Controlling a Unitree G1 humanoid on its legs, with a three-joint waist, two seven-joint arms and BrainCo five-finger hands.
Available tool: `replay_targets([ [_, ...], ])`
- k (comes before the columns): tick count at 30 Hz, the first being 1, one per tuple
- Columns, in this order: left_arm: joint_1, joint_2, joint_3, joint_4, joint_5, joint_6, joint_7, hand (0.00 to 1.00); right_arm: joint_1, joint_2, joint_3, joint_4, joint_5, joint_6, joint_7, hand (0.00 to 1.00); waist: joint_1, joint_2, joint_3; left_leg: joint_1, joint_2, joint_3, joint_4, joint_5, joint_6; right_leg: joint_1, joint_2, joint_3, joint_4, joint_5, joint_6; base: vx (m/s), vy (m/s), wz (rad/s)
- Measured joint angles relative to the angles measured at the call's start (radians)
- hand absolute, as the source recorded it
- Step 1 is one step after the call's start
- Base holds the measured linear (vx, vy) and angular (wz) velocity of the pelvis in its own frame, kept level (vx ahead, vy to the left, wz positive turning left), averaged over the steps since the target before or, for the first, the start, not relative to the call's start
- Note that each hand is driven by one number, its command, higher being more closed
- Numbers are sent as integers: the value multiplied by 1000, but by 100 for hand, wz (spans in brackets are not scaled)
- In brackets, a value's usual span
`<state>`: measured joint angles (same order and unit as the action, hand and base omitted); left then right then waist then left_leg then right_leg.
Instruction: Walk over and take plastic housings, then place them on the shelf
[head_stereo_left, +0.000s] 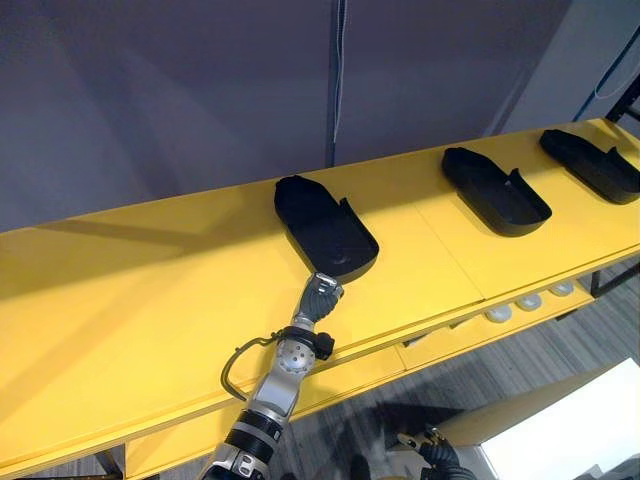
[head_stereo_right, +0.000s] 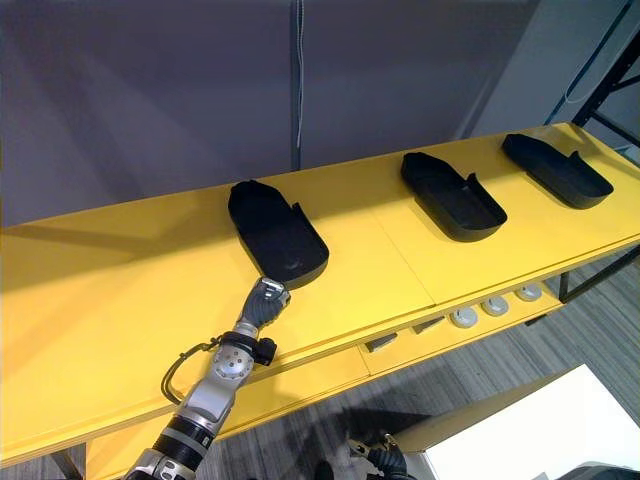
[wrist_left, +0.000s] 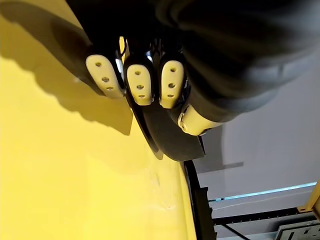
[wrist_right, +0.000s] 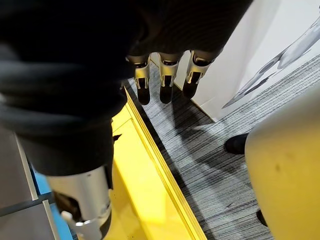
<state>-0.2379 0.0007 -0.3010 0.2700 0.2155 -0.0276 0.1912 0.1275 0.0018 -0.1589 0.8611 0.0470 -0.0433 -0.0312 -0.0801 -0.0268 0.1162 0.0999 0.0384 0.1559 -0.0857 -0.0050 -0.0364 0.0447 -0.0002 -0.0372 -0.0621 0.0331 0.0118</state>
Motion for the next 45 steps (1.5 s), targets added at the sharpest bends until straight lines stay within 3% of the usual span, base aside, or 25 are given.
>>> replay_targets([
  [5,40,-2,-22,-231,-45,-10,-2,100,0,-5,0,12,0,-1,-1,0,15,0,0,-5,0,-16,2,0,0,0,-1,-4,3,-1,0,-18,-6,5],
  [9,43,-3,7,-470,-66,-66,2,100,2,-9,1,20,1,-1,0,0,38,1,0,-7,0,-23,9,0,0,0,-1,-8,17,-9,0,-34,-9,6],
  [14,156,-5,238,-713,-78,-129,93,100,5,-17,5,34,2,-3,3,0,61,1,-2,9,-2,-75,17,-1,-1,11,-10,-60,83,-58,-1,-25,-20,27],
  [21,395,-45,592,-864,-160,-167,234,100,11,-18,9,53,-2,-3,2,0,113,1,-11,7,-16,-162,23,3,4,28,-31,-146,130,-107,5,15,-14,48],
  [22,556,-73,884,-808,-249,-173,354,100,14,-23,61,46,-27,-3,-14,0,149,-8,-24,6,-31,-213,30,2,3,46,-55,-206,152,-134,12,59,12,72],
  [25,610,-87,960,-784,-282,-151,386,100,22,-5,100,7,-40,-3,-21,0,158,-19,-33,4,-38,-231,37,-5,1,52,-63,-225,158,-140,13,18,7,35],
  [27,645,-94,987,-685,-281,-167,391,100,15,12,114,-6,-41,-2,-21,0,156,-14,-47,-1,-43,-237,45,-11,3,52,-68,-228,159,-141,14,-4,7,7],
  [28,668,-101,999,-569,-297,-147,376,100,17,22,120,-22,-45,-2,-20,0,147,-10,-57,-7,-46,-240,51,-15,7,51,-71,-231,159,-142,15,1,9,5],
  [30,688,-111,969,-361,-341,-75,288,100,20,37,123,-25,-48,1,-20,0,150,-8,-59,-8,-47,-234,58,-25,13,53,-73,-234,160,-142,16,-1,6,3],
  [32,691,-111,928,-168,-350,-30,210,100,17,41,123,-26,-48,2,-20,0,151,-10,-60,-8,-48,-226,65,-32,25,60,-76,-244,161,-143,16,1,-4,7],
  [35,683,-105,833,68,-352,4,107,100,11,43,123,-32,-48,2,-20,0,145,-9,-60,-7,-48,-214,73,-29,20,64,-80,-244,163,-145,19,2,0,0],
  [36,672,-100,791,140,-349,6,70,0,10,45,122,-33,-48,2,-20,0,144,-9,-60,-7,-49,-211,72,-30,19,63,-81,-243,164,-146,19,0,0,0],
  [38,651,-91,744,211,-344,7,36,0,11,45,120,-33,-48,2,-20,0,141,-8,-60,-7,-48,-200,74,-34,18,63,-83,-240,167,-147,21,0,0,0],
  [39,622,-81,725,266,-324,6,17,0,11,44,118,-33,-48,2,-20,0,136,-5,-58,-8,-35,-144,78,-38,20,61,-87,-241,175,-152,24,-10,-12,4],
  [45,551,-64,624,366,-267,4,-2,0,9,43,92,-33,-44,2,-25,0,119,12,-56,-8,-33,-94,78,-39,13,39,-91,-209,191,-158,27,8,9,-16],
])
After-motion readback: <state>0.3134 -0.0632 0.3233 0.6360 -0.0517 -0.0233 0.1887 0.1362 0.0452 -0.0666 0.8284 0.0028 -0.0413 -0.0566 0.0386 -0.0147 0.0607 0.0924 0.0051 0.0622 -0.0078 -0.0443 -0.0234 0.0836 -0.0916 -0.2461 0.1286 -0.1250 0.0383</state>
